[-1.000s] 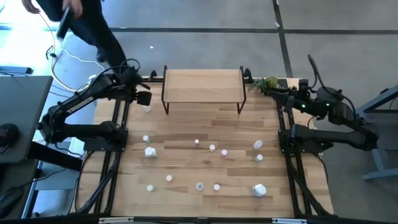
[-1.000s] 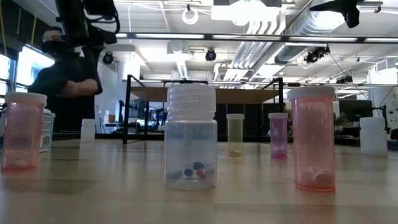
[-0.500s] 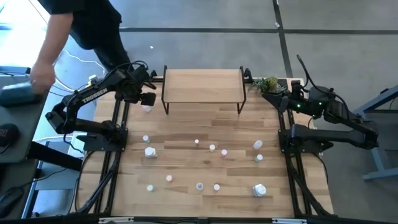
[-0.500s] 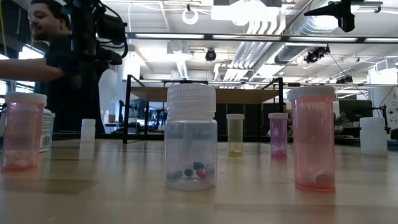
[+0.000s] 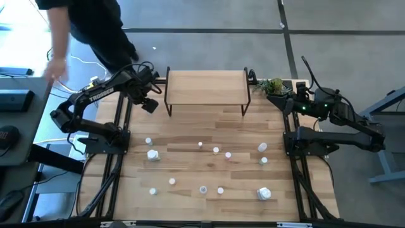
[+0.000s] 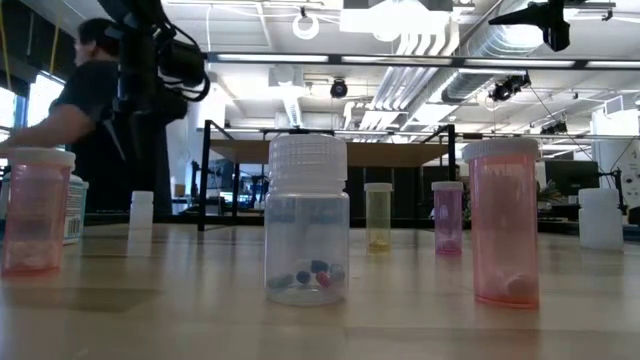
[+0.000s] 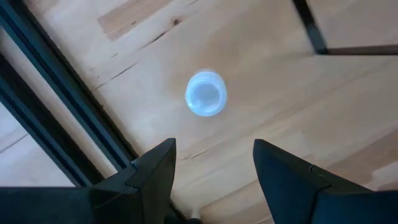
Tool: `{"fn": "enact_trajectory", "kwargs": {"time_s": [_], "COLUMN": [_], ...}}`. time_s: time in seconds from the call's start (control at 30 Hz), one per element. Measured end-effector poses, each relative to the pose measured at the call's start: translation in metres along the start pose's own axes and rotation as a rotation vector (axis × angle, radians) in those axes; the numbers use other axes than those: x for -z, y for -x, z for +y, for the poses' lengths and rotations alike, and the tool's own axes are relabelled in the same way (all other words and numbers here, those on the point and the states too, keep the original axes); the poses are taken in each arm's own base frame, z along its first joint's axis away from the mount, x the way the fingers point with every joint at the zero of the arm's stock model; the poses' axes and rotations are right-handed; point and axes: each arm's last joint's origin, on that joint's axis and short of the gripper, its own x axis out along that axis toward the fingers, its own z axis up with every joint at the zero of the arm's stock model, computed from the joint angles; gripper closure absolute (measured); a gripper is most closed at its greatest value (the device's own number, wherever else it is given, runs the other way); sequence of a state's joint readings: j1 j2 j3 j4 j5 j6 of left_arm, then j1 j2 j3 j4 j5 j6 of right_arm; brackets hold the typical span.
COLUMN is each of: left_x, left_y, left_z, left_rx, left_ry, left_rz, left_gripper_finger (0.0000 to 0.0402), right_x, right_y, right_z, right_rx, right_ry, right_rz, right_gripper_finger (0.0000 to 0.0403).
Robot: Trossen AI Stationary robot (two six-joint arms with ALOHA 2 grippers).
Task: Pick and place medicine bottles onto shelf by color
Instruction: Put the top left transparent pill bottle on the shelf
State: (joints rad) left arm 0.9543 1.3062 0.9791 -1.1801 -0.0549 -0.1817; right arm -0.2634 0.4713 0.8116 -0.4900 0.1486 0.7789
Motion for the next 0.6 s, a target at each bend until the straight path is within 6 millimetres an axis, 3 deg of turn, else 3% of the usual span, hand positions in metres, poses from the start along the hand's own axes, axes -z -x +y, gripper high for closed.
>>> {"fn": "enact_trajectory", "kwargs": {"time_s": [0.6], "left_x": [-0.025], "left_y": [-0.033], "left_z": [-0.005], "left_rx": [-0.053], "left_ry": [-0.041], "left_rz": [0.06], "left_gripper_finger": [0.0197], "right_x": [0.0], "right_y": [0.0], "right_z": [0.0], "right_rx": [0.001], "right_ry": [-0.006], "right_rz": [-0.001], "right_gripper_finger": [0.0206]}}
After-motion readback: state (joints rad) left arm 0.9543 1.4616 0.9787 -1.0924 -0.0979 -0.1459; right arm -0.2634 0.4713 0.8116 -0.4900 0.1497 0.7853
